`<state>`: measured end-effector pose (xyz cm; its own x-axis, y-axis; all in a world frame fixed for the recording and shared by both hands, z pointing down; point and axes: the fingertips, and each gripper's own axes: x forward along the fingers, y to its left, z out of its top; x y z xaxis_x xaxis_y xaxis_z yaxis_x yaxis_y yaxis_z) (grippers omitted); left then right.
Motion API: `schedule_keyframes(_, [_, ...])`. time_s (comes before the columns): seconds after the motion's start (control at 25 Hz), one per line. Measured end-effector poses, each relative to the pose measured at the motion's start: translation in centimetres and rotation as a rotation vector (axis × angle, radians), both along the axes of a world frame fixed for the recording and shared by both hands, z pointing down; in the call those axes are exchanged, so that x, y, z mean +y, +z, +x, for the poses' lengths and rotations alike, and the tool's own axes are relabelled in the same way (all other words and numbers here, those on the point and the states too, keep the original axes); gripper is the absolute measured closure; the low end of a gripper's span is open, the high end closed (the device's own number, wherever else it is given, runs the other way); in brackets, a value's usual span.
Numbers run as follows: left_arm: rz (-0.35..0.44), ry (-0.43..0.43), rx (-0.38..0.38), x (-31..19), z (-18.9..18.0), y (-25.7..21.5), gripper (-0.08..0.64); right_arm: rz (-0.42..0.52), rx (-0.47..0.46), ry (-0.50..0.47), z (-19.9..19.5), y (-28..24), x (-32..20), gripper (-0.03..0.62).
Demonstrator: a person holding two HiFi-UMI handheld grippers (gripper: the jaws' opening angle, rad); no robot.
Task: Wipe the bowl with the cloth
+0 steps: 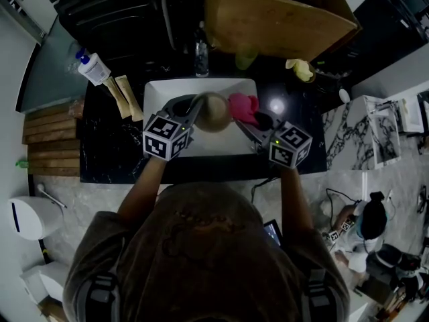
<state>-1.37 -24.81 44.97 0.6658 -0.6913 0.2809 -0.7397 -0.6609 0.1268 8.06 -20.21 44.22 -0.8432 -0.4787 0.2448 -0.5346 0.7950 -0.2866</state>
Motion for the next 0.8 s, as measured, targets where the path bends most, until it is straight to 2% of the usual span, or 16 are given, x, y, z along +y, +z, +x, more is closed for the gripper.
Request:
schedule_keyframes(0.32, [-0.003,-0.045,0.026,-1.1,-1.1,-0.5,0.543,-0.051,0.006,-0.02,-0.8,2.1,2.1,0.474])
schedule_keyframes(0.8, [0.004,-0.054,0.039,-1.7,-0.7,-1.3,0.543,-0.099,-0.023,-0.02,-2.8,3.7,3.8,0.474])
